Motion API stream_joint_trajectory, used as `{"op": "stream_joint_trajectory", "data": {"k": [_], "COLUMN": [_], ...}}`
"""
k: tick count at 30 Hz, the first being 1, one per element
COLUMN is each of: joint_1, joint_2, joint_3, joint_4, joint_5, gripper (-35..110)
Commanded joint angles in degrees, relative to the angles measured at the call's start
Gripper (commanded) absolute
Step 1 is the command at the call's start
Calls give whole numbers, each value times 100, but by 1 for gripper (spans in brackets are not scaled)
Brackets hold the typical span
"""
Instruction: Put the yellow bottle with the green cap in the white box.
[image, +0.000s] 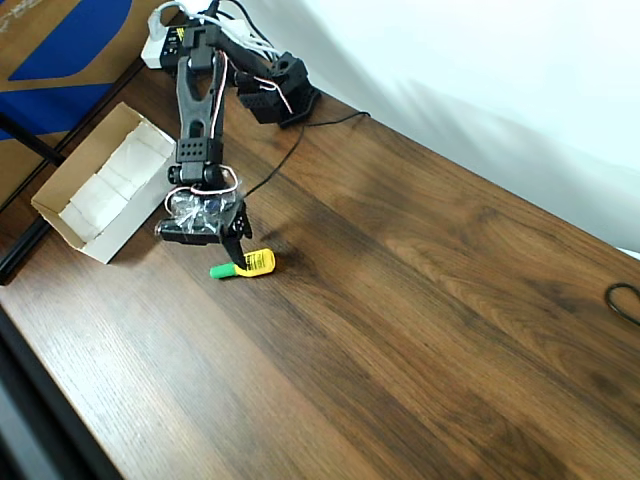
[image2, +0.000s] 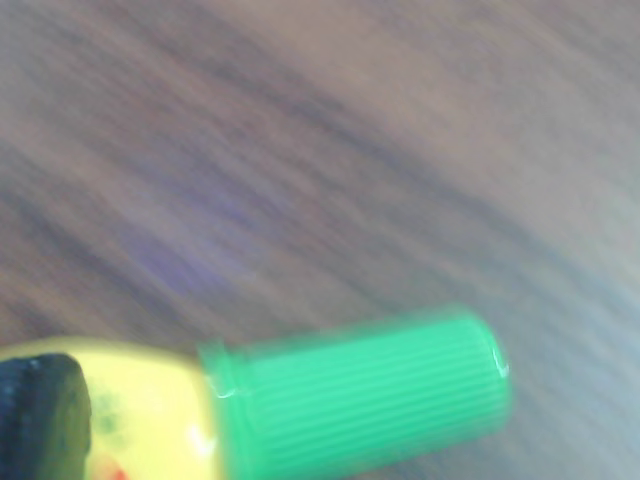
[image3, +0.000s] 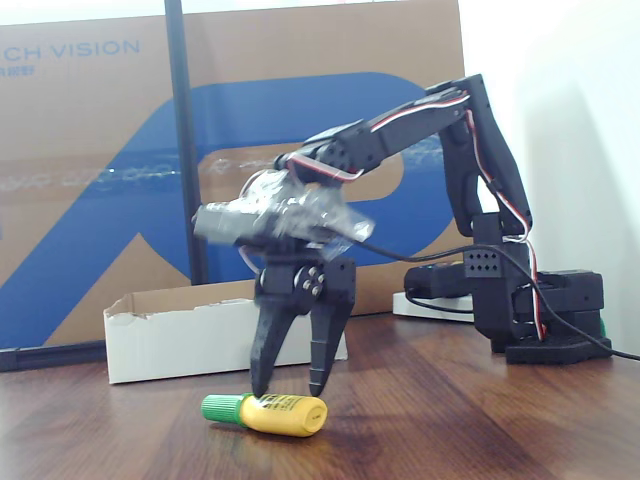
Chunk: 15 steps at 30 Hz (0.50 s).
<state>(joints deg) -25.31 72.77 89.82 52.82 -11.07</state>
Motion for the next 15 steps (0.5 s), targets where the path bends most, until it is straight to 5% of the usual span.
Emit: {"op": "stream_joint_trajectory", "data": {"k": [1,15], "joint_1": [26,132], "joint_2": [18,-149], "joint_3": [-431,-492], "joint_4": [185,378], "joint_5": [-18,18], "gripper": [29,21]}}
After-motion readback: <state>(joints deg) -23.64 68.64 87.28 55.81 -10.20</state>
